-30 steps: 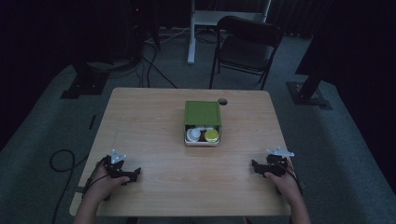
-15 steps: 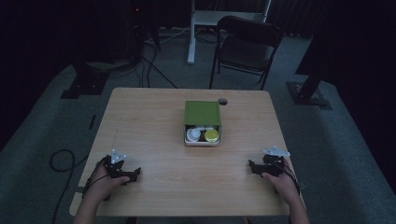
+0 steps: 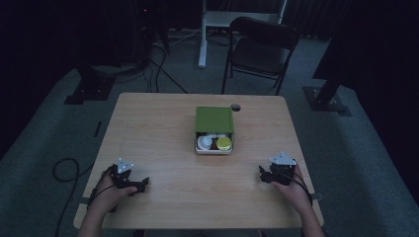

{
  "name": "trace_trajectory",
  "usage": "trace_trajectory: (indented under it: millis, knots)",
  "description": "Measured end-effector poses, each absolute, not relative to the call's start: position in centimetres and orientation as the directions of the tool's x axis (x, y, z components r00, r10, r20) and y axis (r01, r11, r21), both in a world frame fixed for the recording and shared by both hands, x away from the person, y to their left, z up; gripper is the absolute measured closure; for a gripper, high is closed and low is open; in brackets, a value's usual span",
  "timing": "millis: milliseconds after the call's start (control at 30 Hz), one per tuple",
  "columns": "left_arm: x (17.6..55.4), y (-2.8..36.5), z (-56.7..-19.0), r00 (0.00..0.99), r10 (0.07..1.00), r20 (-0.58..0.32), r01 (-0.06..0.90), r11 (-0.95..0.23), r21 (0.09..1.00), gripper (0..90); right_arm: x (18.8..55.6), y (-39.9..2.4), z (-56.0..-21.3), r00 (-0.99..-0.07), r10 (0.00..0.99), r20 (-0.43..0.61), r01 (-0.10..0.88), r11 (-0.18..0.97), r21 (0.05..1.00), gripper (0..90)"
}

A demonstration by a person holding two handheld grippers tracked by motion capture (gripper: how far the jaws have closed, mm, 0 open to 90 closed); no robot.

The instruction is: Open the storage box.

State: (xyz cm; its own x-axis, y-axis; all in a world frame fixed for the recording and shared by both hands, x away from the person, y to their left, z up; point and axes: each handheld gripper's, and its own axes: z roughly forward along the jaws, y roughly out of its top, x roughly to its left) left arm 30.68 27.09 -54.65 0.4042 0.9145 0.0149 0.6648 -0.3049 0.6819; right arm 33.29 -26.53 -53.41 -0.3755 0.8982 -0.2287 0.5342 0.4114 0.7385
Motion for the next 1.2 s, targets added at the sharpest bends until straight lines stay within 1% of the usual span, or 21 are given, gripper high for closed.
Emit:
trace_trajectory:
  millis: [67, 233, 400, 433, 467, 567, 767, 967, 1200]
  knots:
    - [30.7, 27.1, -54.7, 0.404, 0.915, 0.015, 0.665, -0.305, 0.682, 0.0, 33.3, -25.9, -53.2, -0.382, 0.887, -0.26, 0.518, 0.439, 0.734, 13.5]
    - [30.7, 27.1, -54.7, 0.404, 0.915, 0.015, 0.665, -0.305, 0.682, 0.0, 33.2, -25.0, -53.0, -0.396, 0.873, -0.286, 0.493, 0.464, 0.736, 13.5]
    - [30.7, 27.1, -54.7, 0.404, 0.915, 0.015, 0.665, -0.305, 0.682, 0.0, 33.1, -23.4, -52.6, -0.419, 0.82, -0.39, 0.432, 0.557, 0.709, 13.5]
    - [30.7, 27.1, -54.7, 0.404, 0.915, 0.015, 0.665, -0.305, 0.682, 0.0, 33.1, -23.4, -52.6, -0.419, 0.82, -0.39, 0.432, 0.557, 0.709, 13.5]
    - [30.7, 27.1, -54.7, 0.404, 0.915, 0.015, 0.665, -0.305, 0.682, 0.0, 33.1, -22.9, -52.4, -0.429, 0.798, -0.424, 0.413, 0.591, 0.693, 13.6]
    - [30.7, 27.1, -54.7, 0.405, 0.914, 0.016, 0.664, -0.306, 0.682, 0.0, 33.1, -22.0, -52.3, -0.445, 0.769, -0.459, 0.388, 0.627, 0.675, 13.7]
    - [30.7, 27.1, -54.7, 0.405, 0.914, 0.015, 0.664, -0.306, 0.682, 0.0, 33.2, -20.3, -52.0, -0.467, 0.727, -0.503, 0.343, 0.674, 0.654, 14.2]
    - [30.7, 27.1, -54.7, 0.405, 0.914, 0.015, 0.664, -0.306, 0.683, 0.0, 33.2, -19.0, -52.0, -0.485, 0.708, -0.513, 0.323, 0.69, 0.648, 14.2]
    - [30.7, 27.1, -54.7, 0.405, 0.914, 0.015, 0.664, -0.306, 0.682, 0.0, 33.4, -17.0, -52.0, -0.507, 0.66, -0.554, 0.276, 0.734, 0.621, 14.6]
